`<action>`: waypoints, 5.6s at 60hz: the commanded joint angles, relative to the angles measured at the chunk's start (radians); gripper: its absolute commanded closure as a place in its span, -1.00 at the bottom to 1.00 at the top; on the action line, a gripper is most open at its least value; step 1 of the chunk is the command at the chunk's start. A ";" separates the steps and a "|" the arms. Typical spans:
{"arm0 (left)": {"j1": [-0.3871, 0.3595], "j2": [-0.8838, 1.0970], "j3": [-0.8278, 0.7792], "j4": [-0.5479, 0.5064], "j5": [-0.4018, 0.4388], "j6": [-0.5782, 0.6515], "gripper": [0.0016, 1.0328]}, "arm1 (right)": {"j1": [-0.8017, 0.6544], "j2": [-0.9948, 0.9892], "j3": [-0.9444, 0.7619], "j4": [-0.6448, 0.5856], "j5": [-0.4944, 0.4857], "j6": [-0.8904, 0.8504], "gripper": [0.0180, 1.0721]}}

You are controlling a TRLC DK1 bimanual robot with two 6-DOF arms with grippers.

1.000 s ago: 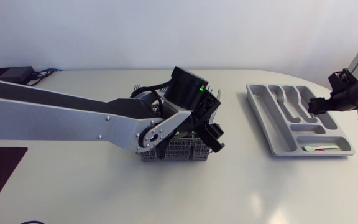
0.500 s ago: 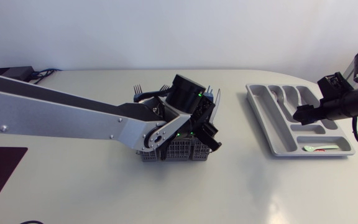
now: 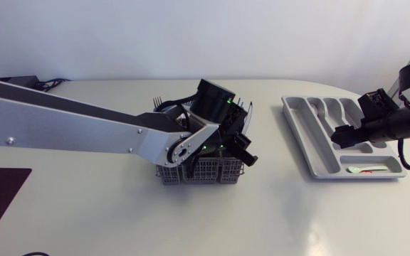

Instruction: Sort the cutlery from the basket into the organizer compartments.

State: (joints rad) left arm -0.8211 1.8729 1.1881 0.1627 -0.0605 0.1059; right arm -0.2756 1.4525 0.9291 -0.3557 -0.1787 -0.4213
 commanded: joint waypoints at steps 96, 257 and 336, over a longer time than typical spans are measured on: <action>0.023 -0.021 -0.054 0.090 0.096 -0.032 0.40 | 0.099 -0.083 -0.115 0.061 0.061 0.019 -0.63; -0.187 0.054 0.059 0.202 -0.383 0.143 0.73 | 0.095 -0.067 -0.162 0.119 0.061 0.007 -0.63; -0.219 0.141 0.171 0.175 -0.536 0.150 0.57 | 0.101 -0.052 -0.176 0.144 0.070 0.009 -0.63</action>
State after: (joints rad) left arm -1.0348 1.9785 1.3197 0.3466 -0.5678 0.2626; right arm -0.1753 1.3830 0.7765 -0.2195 -0.1146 -0.4217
